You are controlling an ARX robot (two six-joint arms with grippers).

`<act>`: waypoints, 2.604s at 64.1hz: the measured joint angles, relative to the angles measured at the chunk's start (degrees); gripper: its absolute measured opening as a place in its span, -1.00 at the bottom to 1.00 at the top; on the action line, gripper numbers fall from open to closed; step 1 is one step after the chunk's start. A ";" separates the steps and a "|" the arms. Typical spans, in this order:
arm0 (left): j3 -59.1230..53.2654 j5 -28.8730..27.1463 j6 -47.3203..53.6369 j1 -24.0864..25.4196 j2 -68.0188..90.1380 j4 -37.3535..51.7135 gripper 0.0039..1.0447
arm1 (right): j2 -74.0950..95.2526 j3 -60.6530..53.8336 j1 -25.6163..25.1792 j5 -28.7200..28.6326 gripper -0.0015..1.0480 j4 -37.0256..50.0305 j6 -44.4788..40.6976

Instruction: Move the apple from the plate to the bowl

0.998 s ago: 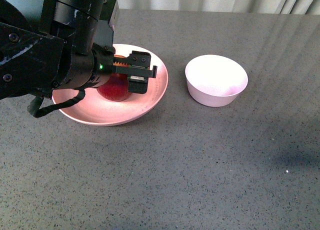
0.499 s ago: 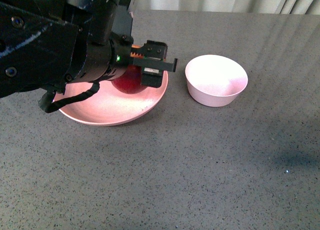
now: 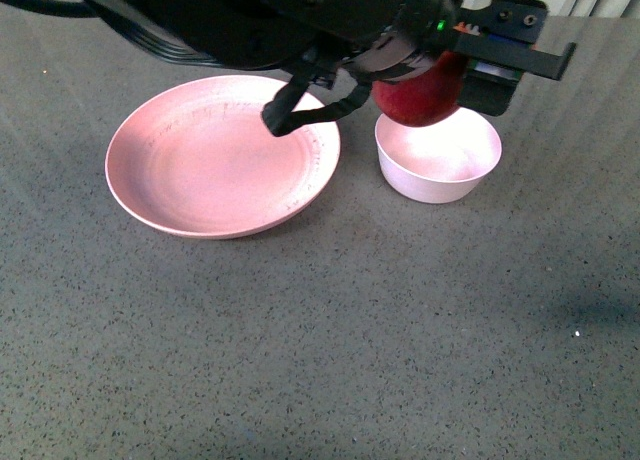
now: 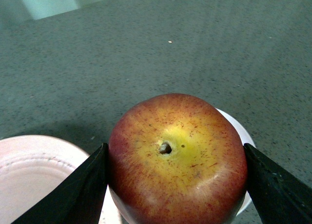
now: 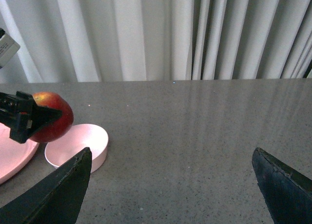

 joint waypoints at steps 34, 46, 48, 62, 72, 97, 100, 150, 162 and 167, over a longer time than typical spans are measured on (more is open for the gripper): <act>6.75 0.52 1.16 -1.79 8.66 -2.16 0.35 | 0.00 0.00 0.00 0.00 0.83 0.00 0.00; 8.33 -0.83 0.46 -1.81 10.93 -3.41 0.46 | 0.00 0.00 0.00 0.00 0.83 0.00 0.00; 8.46 -1.05 0.42 -1.79 11.08 -3.41 0.57 | 0.00 0.00 0.00 0.00 0.83 0.00 0.00; 8.96 -1.84 -0.07 -1.75 11.15 -3.15 0.82 | 0.00 0.00 0.00 0.00 0.83 0.00 0.00; 8.11 -1.77 -1.68 -1.68 10.64 -1.79 0.84 | 0.00 0.00 0.00 0.00 0.83 0.00 0.00; -10.78 2.60 -4.85 4.81 -8.00 7.67 0.84 | 0.00 0.00 0.00 -0.02 0.83 0.00 0.00; -13.53 3.74 -5.22 5.75 -10.40 8.66 0.84 | 0.00 0.00 0.00 0.00 0.83 0.00 0.00; -61.94 -2.71 5.01 28.85 -50.01 38.62 -0.97 | 0.00 0.00 0.00 -0.02 0.83 0.00 0.00; -64.74 0.52 5.01 31.93 -59.08 32.41 -0.97 | 0.00 0.00 0.00 -0.02 0.83 0.00 -0.02; -65.72 1.73 5.03 33.22 -63.47 29.05 -0.97 | 0.00 0.00 0.00 -0.02 0.83 0.00 0.00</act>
